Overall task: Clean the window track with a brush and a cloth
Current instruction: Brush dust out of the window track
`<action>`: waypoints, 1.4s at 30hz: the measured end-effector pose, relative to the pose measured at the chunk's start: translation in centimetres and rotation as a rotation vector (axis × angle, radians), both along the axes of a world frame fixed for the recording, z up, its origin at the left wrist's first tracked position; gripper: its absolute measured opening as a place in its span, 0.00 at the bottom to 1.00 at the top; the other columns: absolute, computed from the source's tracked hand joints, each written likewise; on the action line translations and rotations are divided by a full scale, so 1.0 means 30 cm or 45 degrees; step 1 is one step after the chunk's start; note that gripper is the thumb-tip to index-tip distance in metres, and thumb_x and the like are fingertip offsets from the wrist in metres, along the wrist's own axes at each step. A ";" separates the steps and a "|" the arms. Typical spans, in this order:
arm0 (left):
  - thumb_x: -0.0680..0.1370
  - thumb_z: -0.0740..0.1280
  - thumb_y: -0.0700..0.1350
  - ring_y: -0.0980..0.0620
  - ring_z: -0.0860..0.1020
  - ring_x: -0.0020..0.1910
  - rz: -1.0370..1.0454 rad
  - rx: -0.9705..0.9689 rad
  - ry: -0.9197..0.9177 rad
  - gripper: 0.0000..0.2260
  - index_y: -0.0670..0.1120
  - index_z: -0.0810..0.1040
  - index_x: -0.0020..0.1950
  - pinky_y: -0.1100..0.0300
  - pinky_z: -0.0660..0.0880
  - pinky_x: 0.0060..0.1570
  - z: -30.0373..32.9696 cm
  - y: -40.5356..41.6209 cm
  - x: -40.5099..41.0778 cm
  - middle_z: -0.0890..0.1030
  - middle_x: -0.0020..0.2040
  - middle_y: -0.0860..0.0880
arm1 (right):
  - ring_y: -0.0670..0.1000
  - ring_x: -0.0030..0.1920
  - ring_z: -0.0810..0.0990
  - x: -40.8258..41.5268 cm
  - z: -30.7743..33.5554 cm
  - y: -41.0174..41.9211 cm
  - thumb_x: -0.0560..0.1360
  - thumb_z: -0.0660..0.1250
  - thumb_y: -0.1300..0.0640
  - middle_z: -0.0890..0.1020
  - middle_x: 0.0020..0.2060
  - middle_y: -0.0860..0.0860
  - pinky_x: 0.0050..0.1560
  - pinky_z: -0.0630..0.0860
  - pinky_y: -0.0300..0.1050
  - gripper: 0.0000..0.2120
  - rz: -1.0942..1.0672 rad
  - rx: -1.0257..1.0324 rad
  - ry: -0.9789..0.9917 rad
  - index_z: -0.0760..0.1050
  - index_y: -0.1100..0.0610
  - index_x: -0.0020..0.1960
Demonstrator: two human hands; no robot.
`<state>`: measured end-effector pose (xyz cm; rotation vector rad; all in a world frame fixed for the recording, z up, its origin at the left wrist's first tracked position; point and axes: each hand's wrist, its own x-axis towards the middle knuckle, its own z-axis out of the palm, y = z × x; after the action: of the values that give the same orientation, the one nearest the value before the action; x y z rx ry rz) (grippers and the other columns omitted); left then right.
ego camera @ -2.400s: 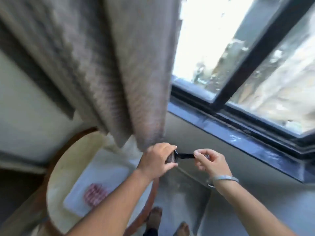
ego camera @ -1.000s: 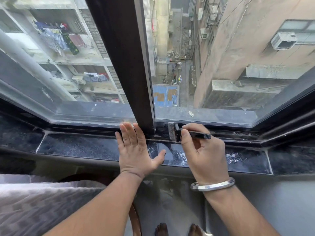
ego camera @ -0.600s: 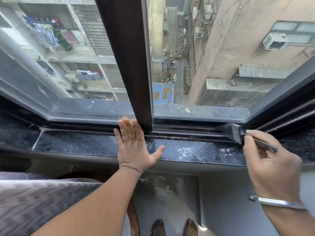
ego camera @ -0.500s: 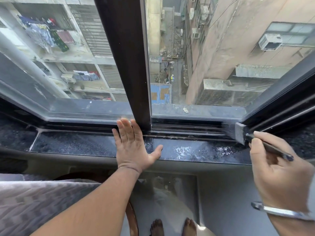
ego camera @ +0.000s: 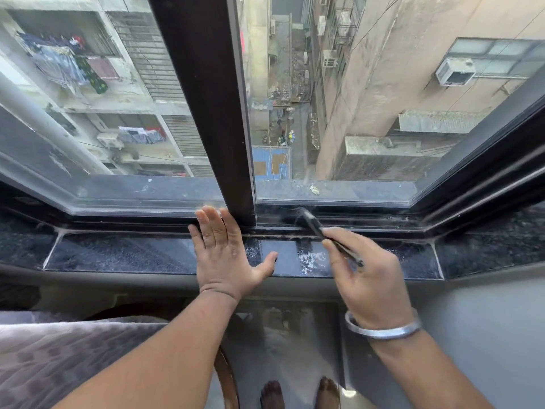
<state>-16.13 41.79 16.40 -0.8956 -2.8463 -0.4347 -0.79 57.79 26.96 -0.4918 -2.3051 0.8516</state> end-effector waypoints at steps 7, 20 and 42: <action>0.68 0.55 0.74 0.36 0.35 0.78 0.009 -0.009 -0.027 0.56 0.39 0.32 0.77 0.33 0.46 0.75 0.006 0.001 0.002 0.28 0.77 0.38 | 0.52 0.46 0.84 0.217 0.059 0.187 0.77 0.66 0.55 0.85 0.48 0.51 0.53 0.73 0.32 0.10 -0.426 0.126 -0.176 0.81 0.54 0.57; 0.67 0.55 0.74 0.33 0.40 0.78 0.010 -0.078 -0.071 0.56 0.35 0.38 0.78 0.33 0.46 0.75 0.026 0.005 0.012 0.38 0.78 0.33 | 0.51 0.56 0.83 0.029 0.007 -0.061 0.71 0.72 0.69 0.85 0.53 0.52 0.56 0.78 0.47 0.14 0.117 0.045 -0.160 0.82 0.60 0.56; 0.66 0.57 0.74 0.39 0.33 0.78 0.027 0.018 0.045 0.58 0.39 0.35 0.79 0.39 0.37 0.76 -0.004 0.006 0.001 0.30 0.78 0.39 | 0.56 0.56 0.83 0.276 0.000 0.134 0.74 0.71 0.66 0.84 0.56 0.56 0.55 0.78 0.48 0.15 -0.558 0.201 -0.264 0.81 0.58 0.59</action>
<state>-16.09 41.96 16.28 -0.8616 -2.8145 -0.4318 7.49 61.80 26.97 -1.0062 -2.2923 0.4181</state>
